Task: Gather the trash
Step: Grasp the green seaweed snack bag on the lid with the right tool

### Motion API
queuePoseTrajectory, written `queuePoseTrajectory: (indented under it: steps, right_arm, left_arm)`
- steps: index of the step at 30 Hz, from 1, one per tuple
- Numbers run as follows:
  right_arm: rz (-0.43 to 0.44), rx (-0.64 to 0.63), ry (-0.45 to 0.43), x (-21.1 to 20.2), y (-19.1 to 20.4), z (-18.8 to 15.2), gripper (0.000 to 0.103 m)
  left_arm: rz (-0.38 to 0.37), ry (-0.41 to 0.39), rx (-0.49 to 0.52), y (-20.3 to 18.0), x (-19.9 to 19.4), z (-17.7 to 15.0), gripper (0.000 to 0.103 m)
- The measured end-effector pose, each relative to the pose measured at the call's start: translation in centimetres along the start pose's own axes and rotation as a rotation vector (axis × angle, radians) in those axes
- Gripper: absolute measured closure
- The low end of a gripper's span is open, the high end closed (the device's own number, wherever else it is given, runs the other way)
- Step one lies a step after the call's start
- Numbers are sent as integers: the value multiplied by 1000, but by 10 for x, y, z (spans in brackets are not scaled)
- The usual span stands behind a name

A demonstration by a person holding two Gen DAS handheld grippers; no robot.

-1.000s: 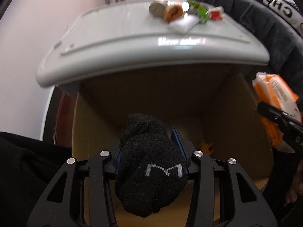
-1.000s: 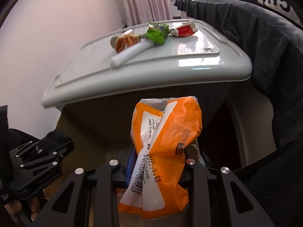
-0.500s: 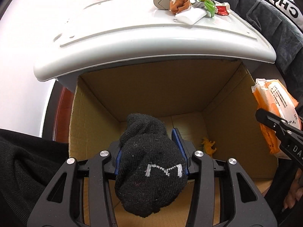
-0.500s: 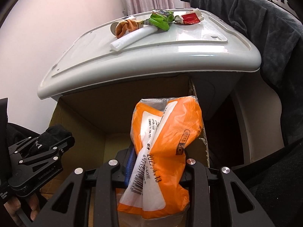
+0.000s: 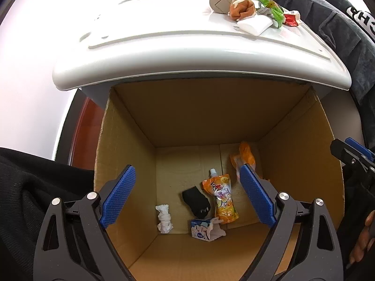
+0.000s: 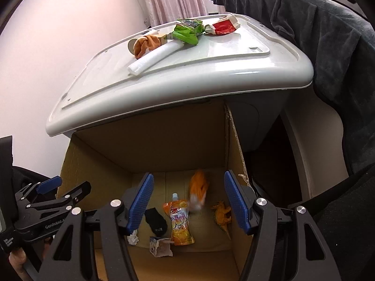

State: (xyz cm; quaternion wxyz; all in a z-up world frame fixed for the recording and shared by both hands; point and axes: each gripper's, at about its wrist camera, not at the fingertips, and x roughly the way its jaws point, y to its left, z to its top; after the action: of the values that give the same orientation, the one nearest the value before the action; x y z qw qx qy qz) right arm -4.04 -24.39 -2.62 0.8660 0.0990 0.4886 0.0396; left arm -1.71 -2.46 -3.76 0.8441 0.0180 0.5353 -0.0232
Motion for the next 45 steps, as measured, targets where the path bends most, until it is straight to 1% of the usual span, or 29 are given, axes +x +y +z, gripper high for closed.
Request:
queuePoseTrajectory:
  steps: [5, 8, 13, 19, 22, 24, 26, 29, 33, 37, 38, 40, 41, 42, 43, 45]
  right_arm:
    - [16, 19, 1, 0, -4, 2, 41]
    - [34, 40, -1, -1, -8, 9, 41]
    - [51, 57, -11, 1, -14, 37, 41]
    - [60, 54, -85, -1, -13, 95, 41]
    - [45, 64, -121, 4, -13, 132, 40]
    - [32, 74, -131, 14, -12, 163, 38]
    - [29, 89, -126, 26, -9, 190, 38]
    - [39, 130, -95, 56, -5, 233, 38]
    - [48, 184, -50, 89, -2, 264, 38]
    - [26, 237, 25, 122, -3, 281, 39]
    - [14, 252, 50, 132, -4, 283, 40]
    - [-7, 268, 85, 148, -5, 287, 48]
    - [-7, 268, 85, 148, -5, 287, 51]
    - [-24, 257, 58, 149, -2, 290, 59]
    - [-72, 203, 64, 154, 5, 294, 61]
    - [-78, 182, 66, 155, 9, 295, 70]
  left_arm:
    - [-2, -2, 1, 0, 1, 0, 15]
    - [-7, -1, 1, -1, 1, 0, 15]
    - [-29, -21, -6, -2, -1, 2, 15]
    - [-36, -27, 0, -7, 1, 6, 15]
    - [-36, -64, 10, -10, -2, 8, 15]
    - [-35, -84, 20, -13, -4, 8, 15]
    - [-32, -98, 40, -19, -5, 9, 15]
    - [-22, -111, 73, -26, -6, 10, 15]
    - [-3, -144, 108, -31, -12, 11, 15]
    - [2, -155, 125, -33, -13, 12, 15]
    - [2, -155, 125, -33, -13, 12, 15]
    - [2, -157, 122, -32, -14, 12, 15]
    - [0, -160, 118, -32, -15, 13, 15]
    - [-1, -163, 115, -31, -16, 13, 15]
    - [-1, -167, 112, -30, -16, 13, 15]
    - [-2, -167, 106, -29, -17, 13, 15]
